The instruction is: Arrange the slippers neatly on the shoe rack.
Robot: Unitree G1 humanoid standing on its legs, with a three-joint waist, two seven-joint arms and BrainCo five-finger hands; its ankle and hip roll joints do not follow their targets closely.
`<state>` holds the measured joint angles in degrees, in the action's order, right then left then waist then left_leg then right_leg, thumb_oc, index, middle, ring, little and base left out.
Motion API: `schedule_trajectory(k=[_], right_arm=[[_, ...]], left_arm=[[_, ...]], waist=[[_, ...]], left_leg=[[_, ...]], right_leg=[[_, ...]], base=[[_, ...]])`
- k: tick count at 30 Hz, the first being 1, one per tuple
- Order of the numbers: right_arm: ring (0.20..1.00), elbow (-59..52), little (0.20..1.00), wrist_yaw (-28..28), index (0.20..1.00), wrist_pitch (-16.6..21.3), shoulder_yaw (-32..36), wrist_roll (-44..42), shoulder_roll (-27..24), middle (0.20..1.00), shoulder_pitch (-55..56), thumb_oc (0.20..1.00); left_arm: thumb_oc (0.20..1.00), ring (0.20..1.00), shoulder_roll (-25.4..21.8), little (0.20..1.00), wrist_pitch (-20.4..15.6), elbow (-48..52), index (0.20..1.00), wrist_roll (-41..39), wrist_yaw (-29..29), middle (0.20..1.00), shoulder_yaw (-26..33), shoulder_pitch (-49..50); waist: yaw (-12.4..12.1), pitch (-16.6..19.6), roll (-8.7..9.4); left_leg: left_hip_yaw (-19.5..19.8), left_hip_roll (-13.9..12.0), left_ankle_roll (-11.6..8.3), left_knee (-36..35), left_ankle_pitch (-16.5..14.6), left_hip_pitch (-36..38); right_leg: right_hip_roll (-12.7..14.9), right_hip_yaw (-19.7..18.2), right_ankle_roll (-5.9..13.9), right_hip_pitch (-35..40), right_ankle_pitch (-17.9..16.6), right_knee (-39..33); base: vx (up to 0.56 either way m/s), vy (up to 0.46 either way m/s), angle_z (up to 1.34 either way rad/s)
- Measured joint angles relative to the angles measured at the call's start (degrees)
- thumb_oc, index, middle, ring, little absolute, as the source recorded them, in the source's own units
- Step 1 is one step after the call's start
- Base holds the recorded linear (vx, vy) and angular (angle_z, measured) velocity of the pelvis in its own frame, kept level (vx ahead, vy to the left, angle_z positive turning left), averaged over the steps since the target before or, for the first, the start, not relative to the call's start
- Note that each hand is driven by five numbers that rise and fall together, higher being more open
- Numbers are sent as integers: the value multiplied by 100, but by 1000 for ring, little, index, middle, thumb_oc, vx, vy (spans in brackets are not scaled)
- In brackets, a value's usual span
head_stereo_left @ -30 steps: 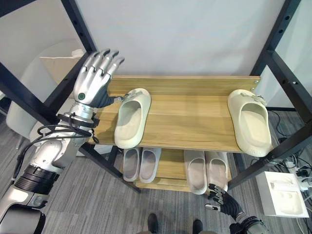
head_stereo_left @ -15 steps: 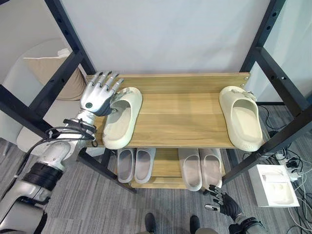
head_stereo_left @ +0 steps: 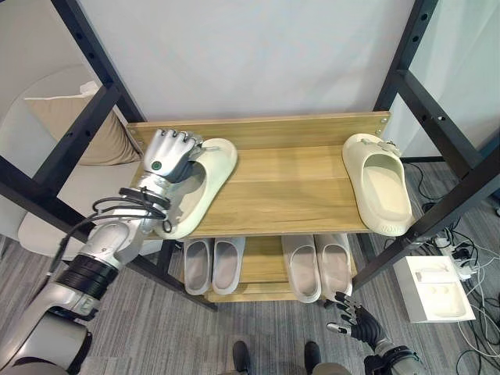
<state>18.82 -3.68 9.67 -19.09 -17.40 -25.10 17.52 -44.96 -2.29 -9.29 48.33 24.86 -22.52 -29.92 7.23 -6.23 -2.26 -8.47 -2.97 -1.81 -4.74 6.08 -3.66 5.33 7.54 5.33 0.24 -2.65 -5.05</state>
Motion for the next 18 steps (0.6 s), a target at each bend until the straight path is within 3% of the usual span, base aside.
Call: schedule_trajectory(k=[5,8,12,18], right_arm=[[1000,12,1000,109,1000,-3,-2,-5,11,1000,6,1000],[1000,100,1000,163,1000,-4,2,-31,60,1000,-116,1000],[1000,98,1000,237,1000,-6,9,-190,70,1000,-255,1000],[1000,97,1000,247,1000,-6,-13,-302,53,1000,-237,1000]], left_arm=[[200,200,328,200,-24,160,200,-11,7,200,-184,-199],[200,200,461,200,-58,16,200,-25,2,200,-814,-767],[200,200,619,200,-69,-590,200,-44,-60,200,-1727,-1806],[200,200,1038,200,-53,-1180,200,-108,-126,200,-1864,-2394]], waist=[[58,-24,-1],[92,-39,0],[366,-83,-84],[607,-83,-169]], left_leg=[[-6,-2,0,2,0,0],[-24,5,1,1,1,3],[-170,-15,1,1,-2,74],[-297,-91,-16,0,-14,94]], right_leg=[[1,2,18,-1,11,0],[8,-19,25,-7,6,0],[0,-159,23,-16,-16,0],[-63,-292,-4,-61,-37,1]], base=[[1,-21,1],[8,-22,-4],[25,-32,-19],[18,-32,-12]])
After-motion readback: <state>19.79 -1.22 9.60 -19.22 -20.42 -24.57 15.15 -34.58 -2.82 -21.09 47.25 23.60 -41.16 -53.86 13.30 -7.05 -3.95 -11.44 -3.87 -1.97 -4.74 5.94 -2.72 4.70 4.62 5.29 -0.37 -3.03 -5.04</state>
